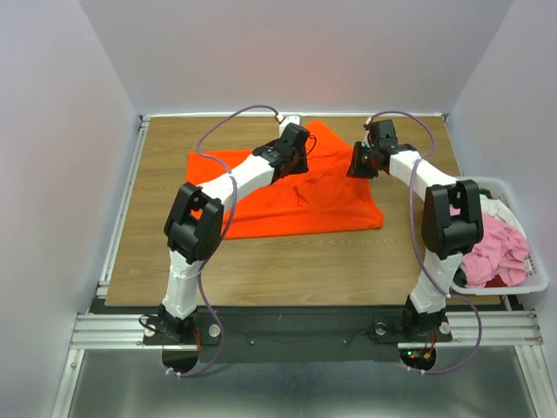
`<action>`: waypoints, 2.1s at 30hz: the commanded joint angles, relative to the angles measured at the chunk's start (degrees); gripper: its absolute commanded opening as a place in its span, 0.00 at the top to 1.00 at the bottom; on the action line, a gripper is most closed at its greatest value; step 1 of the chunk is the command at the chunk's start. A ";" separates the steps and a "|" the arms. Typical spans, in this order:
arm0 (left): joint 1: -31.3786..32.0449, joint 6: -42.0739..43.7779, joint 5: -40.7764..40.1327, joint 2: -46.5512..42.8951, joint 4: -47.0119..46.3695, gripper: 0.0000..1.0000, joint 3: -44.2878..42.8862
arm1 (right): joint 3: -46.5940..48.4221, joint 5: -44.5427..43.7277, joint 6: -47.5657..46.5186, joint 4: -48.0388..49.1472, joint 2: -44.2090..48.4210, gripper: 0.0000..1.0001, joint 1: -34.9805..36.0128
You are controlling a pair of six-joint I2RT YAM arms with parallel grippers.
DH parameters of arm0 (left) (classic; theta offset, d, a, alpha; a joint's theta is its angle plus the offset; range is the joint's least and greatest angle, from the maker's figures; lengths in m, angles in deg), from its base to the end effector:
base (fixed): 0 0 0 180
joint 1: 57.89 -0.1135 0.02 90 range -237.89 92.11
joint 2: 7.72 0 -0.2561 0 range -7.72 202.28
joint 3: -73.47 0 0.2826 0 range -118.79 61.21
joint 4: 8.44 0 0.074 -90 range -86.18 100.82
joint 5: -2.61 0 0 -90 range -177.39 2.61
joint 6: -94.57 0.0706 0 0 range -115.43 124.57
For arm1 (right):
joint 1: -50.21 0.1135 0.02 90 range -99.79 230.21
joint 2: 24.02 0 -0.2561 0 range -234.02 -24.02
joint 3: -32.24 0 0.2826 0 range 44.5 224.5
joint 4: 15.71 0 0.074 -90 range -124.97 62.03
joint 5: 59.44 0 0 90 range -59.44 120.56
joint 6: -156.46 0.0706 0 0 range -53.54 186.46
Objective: Fold and stack the t-shirts
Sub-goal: Fold the tshirt
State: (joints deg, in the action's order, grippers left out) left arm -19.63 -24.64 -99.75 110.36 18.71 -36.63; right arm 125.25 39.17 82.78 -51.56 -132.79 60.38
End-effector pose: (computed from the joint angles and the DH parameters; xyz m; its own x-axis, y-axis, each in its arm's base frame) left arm 0.4313 -0.3209 0.2180 -0.6225 -0.1162 -0.7740 0.1875 0.9380 -0.2916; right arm 0.4545 0.0923 0.1665 -0.8152 0.1360 -0.5630 -0.0386 0.9571 0.2871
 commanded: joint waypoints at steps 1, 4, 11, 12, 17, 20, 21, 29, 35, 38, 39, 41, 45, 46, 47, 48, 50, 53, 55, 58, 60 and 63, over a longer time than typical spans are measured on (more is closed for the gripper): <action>1.20 -2.43 6.81 -3.03 -1.88 0.62 0.99 | 2.57 4.05 1.17 1.01 -1.88 0.71 0.11; 1.64 -3.22 9.72 -1.11 -2.06 0.68 1.60 | 1.96 5.46 1.44 1.01 -2.67 0.74 0.02; 1.73 -4.01 11.22 1.27 -4.08 0.72 5.29 | -1.99 4.06 2.40 1.01 -3.82 0.80 -0.15; 1.73 -3.92 11.22 1.71 -4.08 0.72 5.38 | -2.00 3.71 2.58 1.01 -4.08 0.80 -0.42; 1.64 -4.10 10.87 3.64 -4.00 0.72 5.91 | -4.28 1.25 4.33 0.92 -4.43 0.82 -2.96; 1.64 -4.01 10.60 3.91 -4.08 0.72 5.73 | -4.99 -0.51 5.22 0.92 -2.60 0.82 -4.90; 1.64 -4.01 10.52 3.82 -3.65 0.71 5.56 | -4.99 -1.56 4.96 0.83 -1.80 0.82 -4.81; 1.47 -2.78 4.11 -8.80 0.13 0.40 8.45 | -6.21 3.43 5.39 0.48 7.25 0.62 -4.55; 0.33 -7.07 -5.04 -24.70 7.42 0.36 25.90 | -14.11 -0.58 6.10 -3.12 14.54 0.46 0.88; -0.90 -9.98 -5.31 -31.67 8.57 0.37 33.13 | -17.01 -2.35 5.66 -5.32 15.51 0.45 2.48; -2.21 -10.16 -5.04 -32.99 7.96 0.37 37.59 | -17.73 -3.32 5.92 -5.58 15.69 0.45 3.00; -3.97 -10.51 -4.51 -35.20 7.60 0.41 40.61 | -18.87 -5.95 6.27 -5.67 15.78 0.45 3.27; -10.12 -8.50 -3.90 -37.04 5.85 0.43 44.92 | -18.79 -7.20 6.97 -5.85 14.55 0.45 3.27; -12.22 -7.54 -4.77 -37.39 5.24 0.43 45.37 | -18.53 -7.46 7.24 -6.11 14.38 0.45 3.27; -13.11 -7.00 -4.87 -37.75 4.97 0.43 45.72 | -18.26 -8.07 7.41 -6.20 14.29 0.45 3.27; -13.73 -6.13 -4.61 -37.75 4.79 0.43 45.90 | -18.26 -10.16 7.41 -6.37 14.38 0.45 3.19; -15.05 -4.72 -4.34 -37.14 4.79 0.44 45.99 | -18.26 -12.02 7.41 -6.55 14.29 0.45 3.27; -16.63 -4.10 -3.20 -35.99 4.53 0.44 47.12 | -18.26 -13.61 7.42 -6.73 13.15 0.45 3.27; -17.08 -3.75 -2.14 -35.12 4.09 0.44 47.83 | -18.87 -14.48 7.50 -6.73 11.84 0.45 3.18; -18.83 -2.96 -0.04 -33.98 4.44 0.44 48.97 | -19.75 -14.84 8.12 -6.73 10.16 0.45 2.92; -19.89 -2.17 0.58 -33.01 4.79 0.44 49.85 | -21.41 -14.84 8.82 -6.73 9.72 0.45 2.83; -21.82 -1.73 1.63 -32.65 6.46 0.44 50.73 | -24.40 -14.31 9.70 -8.39 11.30 0.45 2.83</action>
State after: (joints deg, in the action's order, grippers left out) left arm -39.60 -28.29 -99.53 77.64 22.93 12.64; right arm 104.64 26.12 90.80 -57.27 -122.25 63.66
